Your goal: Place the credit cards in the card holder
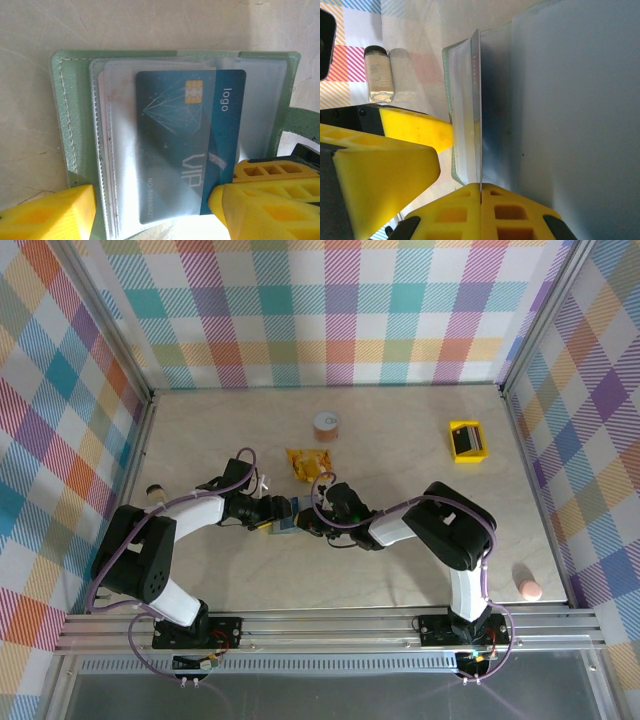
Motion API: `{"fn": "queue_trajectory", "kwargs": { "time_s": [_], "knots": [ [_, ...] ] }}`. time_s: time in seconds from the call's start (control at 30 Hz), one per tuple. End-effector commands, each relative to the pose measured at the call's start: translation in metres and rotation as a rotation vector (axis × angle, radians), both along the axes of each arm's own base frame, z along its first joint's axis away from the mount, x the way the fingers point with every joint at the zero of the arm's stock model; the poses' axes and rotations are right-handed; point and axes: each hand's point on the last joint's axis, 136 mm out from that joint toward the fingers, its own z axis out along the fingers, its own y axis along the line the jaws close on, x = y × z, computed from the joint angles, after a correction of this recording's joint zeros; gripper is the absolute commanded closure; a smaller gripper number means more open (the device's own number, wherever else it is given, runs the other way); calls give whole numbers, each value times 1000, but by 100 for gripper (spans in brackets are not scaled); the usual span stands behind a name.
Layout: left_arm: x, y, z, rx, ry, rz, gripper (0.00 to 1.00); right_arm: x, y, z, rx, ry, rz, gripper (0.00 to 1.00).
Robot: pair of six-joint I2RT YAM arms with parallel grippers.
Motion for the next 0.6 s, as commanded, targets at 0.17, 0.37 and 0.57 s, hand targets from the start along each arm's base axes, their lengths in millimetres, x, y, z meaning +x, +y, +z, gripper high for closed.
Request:
{"fn": "queue_trajectory", "kwargs": {
  "time_s": [0.17,0.37,0.57],
  "knots": [
    [4,-7,5,-16,-25,-28,34,-12,11,-13,-42,37,58,93],
    [4,-5,5,-9,-26,-18,34,-13,9,-6,-49,29,60,81],
    [3,1,7,11,-33,23,37,-19,-6,19,-104,-17,75,64]
  ]
}}
